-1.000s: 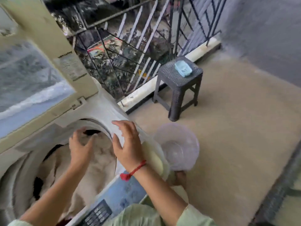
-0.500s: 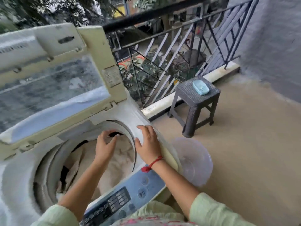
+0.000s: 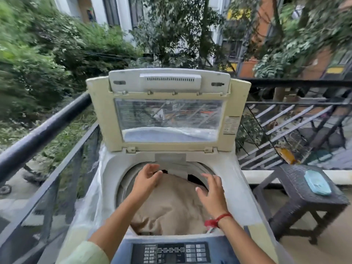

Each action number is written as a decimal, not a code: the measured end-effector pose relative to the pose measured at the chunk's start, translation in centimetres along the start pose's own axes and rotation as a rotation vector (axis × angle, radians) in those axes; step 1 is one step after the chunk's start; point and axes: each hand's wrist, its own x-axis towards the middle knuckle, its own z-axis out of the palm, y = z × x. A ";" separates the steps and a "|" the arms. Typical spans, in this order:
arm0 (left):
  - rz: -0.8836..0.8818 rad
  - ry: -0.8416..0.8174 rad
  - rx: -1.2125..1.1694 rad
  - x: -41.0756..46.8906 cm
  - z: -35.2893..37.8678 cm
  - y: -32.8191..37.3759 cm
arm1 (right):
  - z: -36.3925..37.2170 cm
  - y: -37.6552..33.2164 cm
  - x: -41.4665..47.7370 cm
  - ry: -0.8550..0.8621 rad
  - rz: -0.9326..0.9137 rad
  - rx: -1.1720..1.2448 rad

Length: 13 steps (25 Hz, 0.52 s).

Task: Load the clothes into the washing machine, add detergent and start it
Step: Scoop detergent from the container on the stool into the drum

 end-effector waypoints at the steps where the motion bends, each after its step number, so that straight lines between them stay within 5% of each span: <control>1: 0.013 0.016 -0.006 0.2 -0.9 0.1 | 0.7 -0.7 0.7 -0.035 -0.032 -0.007; 4: 0.090 0.089 0.100 1.7 -2.9 0.1 | 2.3 -2.4 2.8 -0.142 -0.070 -0.038; 9: 0.297 0.179 0.815 5.3 -4.2 -0.3 | 4.2 -3.3 5.3 -0.282 0.036 0.002; 13: 0.543 0.144 1.275 8.0 -3.2 -0.6 | 5.7 -3.9 7.3 -0.351 0.520 0.334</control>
